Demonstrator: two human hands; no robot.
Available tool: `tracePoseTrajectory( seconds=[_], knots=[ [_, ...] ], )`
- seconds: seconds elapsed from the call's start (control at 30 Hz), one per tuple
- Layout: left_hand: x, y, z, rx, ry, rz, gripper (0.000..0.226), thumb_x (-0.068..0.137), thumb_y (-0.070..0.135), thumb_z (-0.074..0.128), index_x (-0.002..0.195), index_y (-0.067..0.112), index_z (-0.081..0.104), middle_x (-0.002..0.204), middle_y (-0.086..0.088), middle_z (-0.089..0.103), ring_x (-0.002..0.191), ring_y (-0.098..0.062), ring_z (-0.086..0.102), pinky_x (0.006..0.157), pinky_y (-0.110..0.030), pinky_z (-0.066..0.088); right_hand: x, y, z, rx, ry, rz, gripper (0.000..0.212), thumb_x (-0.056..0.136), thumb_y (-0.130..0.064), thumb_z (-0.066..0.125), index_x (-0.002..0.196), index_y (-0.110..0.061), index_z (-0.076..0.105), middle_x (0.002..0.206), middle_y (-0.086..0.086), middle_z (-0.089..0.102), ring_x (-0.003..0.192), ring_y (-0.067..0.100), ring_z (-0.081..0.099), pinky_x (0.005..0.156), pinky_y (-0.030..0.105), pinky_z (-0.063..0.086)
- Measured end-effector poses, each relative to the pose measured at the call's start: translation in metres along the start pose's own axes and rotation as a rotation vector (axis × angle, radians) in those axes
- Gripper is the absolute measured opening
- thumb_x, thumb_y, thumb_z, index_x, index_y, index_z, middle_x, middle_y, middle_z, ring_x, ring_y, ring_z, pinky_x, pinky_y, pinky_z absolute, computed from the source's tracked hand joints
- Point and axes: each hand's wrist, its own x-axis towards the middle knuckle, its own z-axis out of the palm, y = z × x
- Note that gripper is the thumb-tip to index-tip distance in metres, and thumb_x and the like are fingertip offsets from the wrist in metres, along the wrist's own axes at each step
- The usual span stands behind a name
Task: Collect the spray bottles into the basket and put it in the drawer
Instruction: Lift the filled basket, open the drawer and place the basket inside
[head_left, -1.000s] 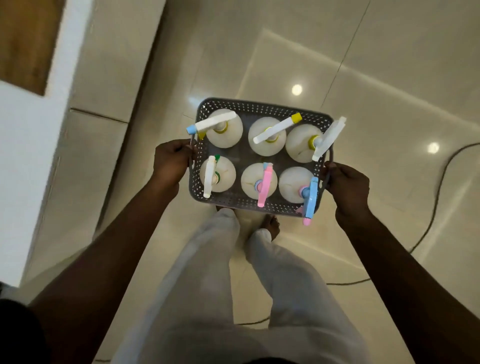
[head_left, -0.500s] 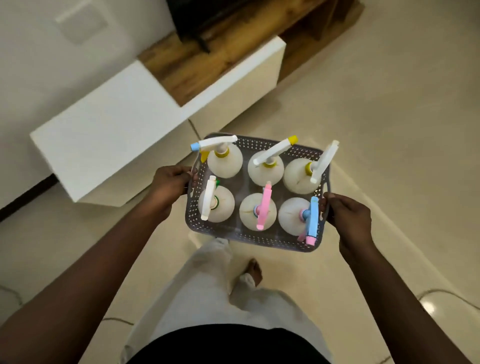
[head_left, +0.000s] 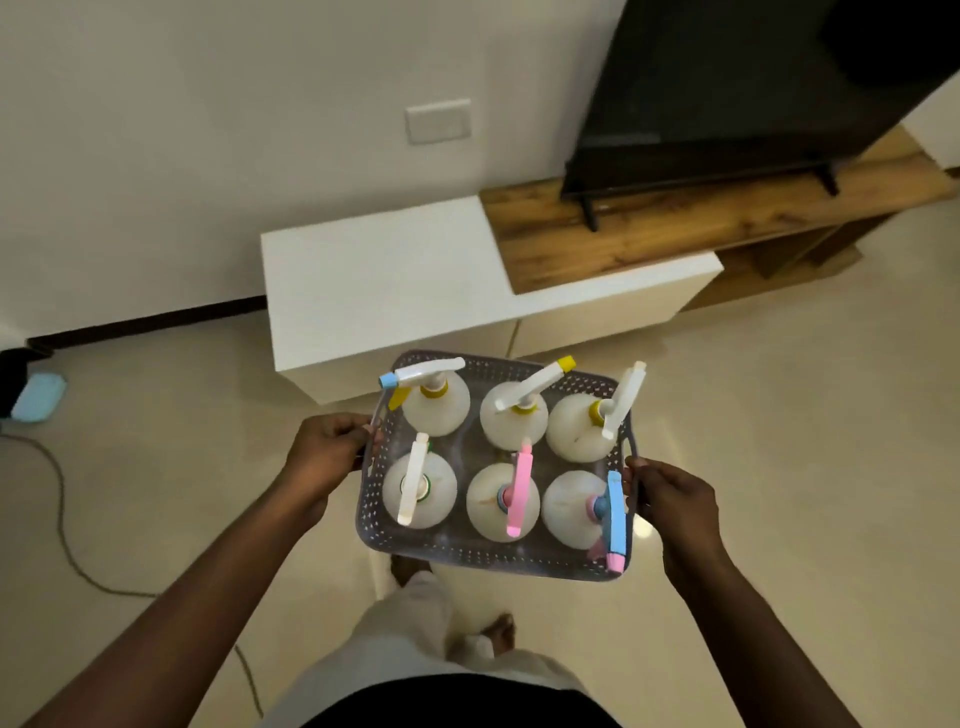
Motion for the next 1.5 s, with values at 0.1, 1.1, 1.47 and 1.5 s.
tracePoseTrajectory(
  seconds=[0.1,1.1,1.47,1.5],
  knots=[
    [0.012,0.000,-0.031,-0.037,0.043,-0.031,0.023,0.099,0.001,0.063,0.092,0.009,0.083,0.089,-0.012,0.084,0.084,-0.026,0.077,0.087,-0.040,0.063,0.007,-0.017,0.037,-0.030,-0.022,-0.002,0.015,0.100,-0.013,0.070,0.100,-0.009,0.084,0.090,0.012,0.083,0.087,0.028,0.075,0.081,0.034,0.062],
    [0.296,0.071,-0.091,-0.049,0.294,-0.177,0.048,0.099,0.007,0.063,0.071,0.040,0.084,0.081,0.000,0.083,0.093,-0.036,0.078,0.096,-0.060,0.061,0.263,-0.176,0.337,-0.359,-0.243,-0.032,0.025,0.102,-0.017,0.067,0.082,-0.022,0.082,0.077,0.001,0.080,0.085,0.029,0.072,0.096,0.056,0.060],
    [0.439,0.025,-0.081,-0.092,0.298,-0.187,0.041,0.098,0.006,0.064,0.075,0.034,0.084,0.083,0.001,0.083,0.086,-0.025,0.077,0.096,-0.058,0.062,0.380,-0.139,0.423,-0.388,-0.235,-0.013,0.020,0.099,-0.019,0.070,0.083,-0.025,0.080,0.088,0.010,0.080,0.083,0.025,0.069,0.100,0.058,0.059],
    [0.447,0.025,-0.080,-0.095,0.301,-0.190,0.043,0.098,0.006,0.064,0.074,0.035,0.084,0.083,0.001,0.083,0.087,-0.027,0.078,0.096,-0.058,0.062,0.386,-0.138,0.428,-0.385,-0.232,-0.008,0.020,0.099,-0.019,0.070,0.083,-0.026,0.080,0.088,0.009,0.080,0.084,0.025,0.069,0.101,0.058,0.059]
  ],
)
